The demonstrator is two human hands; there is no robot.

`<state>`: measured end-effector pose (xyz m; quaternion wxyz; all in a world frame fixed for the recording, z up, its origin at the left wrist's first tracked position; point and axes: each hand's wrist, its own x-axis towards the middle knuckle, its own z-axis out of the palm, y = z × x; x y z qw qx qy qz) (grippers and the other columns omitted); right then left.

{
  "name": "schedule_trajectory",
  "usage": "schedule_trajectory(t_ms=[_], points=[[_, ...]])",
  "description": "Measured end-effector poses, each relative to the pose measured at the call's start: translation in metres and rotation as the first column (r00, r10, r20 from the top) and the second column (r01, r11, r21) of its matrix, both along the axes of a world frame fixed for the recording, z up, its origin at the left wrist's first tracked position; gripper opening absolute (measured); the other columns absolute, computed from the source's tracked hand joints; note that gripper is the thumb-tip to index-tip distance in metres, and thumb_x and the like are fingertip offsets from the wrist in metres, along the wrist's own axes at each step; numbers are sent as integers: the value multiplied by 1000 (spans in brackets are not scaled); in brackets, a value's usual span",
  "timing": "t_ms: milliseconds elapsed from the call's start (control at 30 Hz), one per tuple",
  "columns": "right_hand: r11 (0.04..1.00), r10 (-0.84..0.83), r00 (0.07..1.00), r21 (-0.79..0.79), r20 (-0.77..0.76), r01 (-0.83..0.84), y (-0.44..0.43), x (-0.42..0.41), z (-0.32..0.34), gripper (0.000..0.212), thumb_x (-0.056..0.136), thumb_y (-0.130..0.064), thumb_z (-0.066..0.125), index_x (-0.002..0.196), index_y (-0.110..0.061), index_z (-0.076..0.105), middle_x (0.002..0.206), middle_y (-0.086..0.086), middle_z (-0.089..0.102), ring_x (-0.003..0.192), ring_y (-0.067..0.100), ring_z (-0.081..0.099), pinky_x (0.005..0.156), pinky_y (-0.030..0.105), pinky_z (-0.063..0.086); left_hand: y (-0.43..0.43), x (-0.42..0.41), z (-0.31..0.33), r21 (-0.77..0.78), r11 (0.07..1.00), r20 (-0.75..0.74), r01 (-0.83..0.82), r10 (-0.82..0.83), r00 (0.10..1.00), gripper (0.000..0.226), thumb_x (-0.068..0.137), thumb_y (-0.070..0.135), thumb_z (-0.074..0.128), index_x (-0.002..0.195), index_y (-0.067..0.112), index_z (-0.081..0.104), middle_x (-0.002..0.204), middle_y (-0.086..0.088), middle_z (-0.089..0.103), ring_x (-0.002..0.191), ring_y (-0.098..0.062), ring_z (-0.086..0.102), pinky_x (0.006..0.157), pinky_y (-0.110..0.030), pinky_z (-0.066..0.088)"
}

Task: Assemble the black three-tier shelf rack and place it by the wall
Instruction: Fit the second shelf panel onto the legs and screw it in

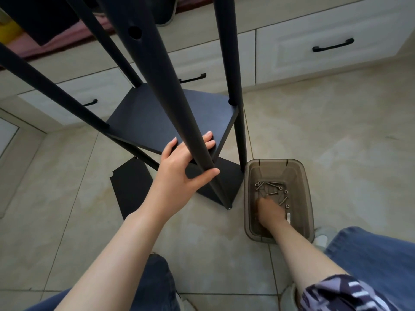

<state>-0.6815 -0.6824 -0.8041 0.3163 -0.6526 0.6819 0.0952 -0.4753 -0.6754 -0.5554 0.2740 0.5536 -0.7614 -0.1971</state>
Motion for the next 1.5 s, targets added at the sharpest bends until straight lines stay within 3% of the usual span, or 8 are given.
schedule_trajectory(t_ms=[333, 467, 600, 700, 867, 1000, 1200, 1500], points=[[961, -259, 938, -37, 230, 274, -5, -5, -5, 16, 96, -9, 53, 108, -7, 63, 107, 15, 66, 101, 34, 64, 78, 35, 48, 0, 0, -1, -3, 1000, 4, -8, 8, 1000, 50, 86, 42, 66, 134, 35, 53, 150, 19, 47, 142, 16, 25, 124, -56, 19], [875, -456, 767, 71, 451, 478, -8, -12, -2, 23, 87, -5, 66, 71, -18, 54, 80, 6, 63, 85, 27, 61, 74, 32, 47, -1, 1, 1, 27, 1000, 6, -4, 3, 1000, 53, 84, 47, 63, 134, 39, 50, 150, 22, 45, 140, 22, 22, 124, -56, 20], [737, -606, 457, 242, 652, 631, -7, -18, 13, 14, 87, 0, 69, 90, -13, 65, 98, 18, 71, 92, 33, 69, 87, 47, 57, -1, 0, 5, 80, 997, -16, -6, 8, 1000, 56, 83, 46, 64, 137, 38, 51, 149, 29, 42, 134, 29, 18, 123, -56, 22], [719, -569, 355, 240, 742, 652, -7, -21, 34, 22, 88, -4, 71, 110, -3, 71, 94, 9, 72, 84, 20, 68, 79, 33, 58, 0, -1, 7, 124, 992, -47, -25, 31, 998, 57, 86, 31, 73, 140, 28, 56, 151, 22, 45, 129, 34, 18, 124, -54, 21], [674, -455, 225, 168, 861, 719, -14, -12, 92, 11, 88, -14, 74, 98, -14, 74, 85, 0, 74, 75, 10, 72, 65, 17, 56, 0, -4, 15, 177, 984, -67, -24, 36, 997, 60, 87, 21, 76, 144, 20, 55, 141, 26, 47, 115, 43, 18, 125, -53, 20], [746, -347, 242, 110, 906, 657, -23, 10, 132, 14, 94, -26, 67, 95, -12, 69, 77, 0, 72, 66, 7, 69, 58, 16, 53, -2, -5, 20, 164, 986, -33, -33, 39, 999, 57, 88, 23, 76, 141, 19, 57, 140, 21, 51, 106, 45, 21, 125, -51, 18], [839, -243, 277, 58, 930, 541, -30, 49, 165, 19, 103, -31, 50, 98, -17, 62, 82, -1, 74, 81, 11, 72, 66, 21, 58, -9, 1, 31, 143, 986, -41, -91, 98, 994, 54, 87, 28, 77, 138, 21, 61, 135, 24, 56, 123, 5, 49, 124, -48, 21], [902, -168, 400, -24, 901, 432, -36, 97, 183, 31, 106, -35, 36, 89, -16, 54, 95, 17, 69, 93, 30, 67, 89, 50, 53, -31, 36, 56, 184, 976, -188, -114, 148, 971, 52, 86, 21, 78, 136, 18, 62, 135, 14, 62, 130, -7, 56, 121, -50, 31]])
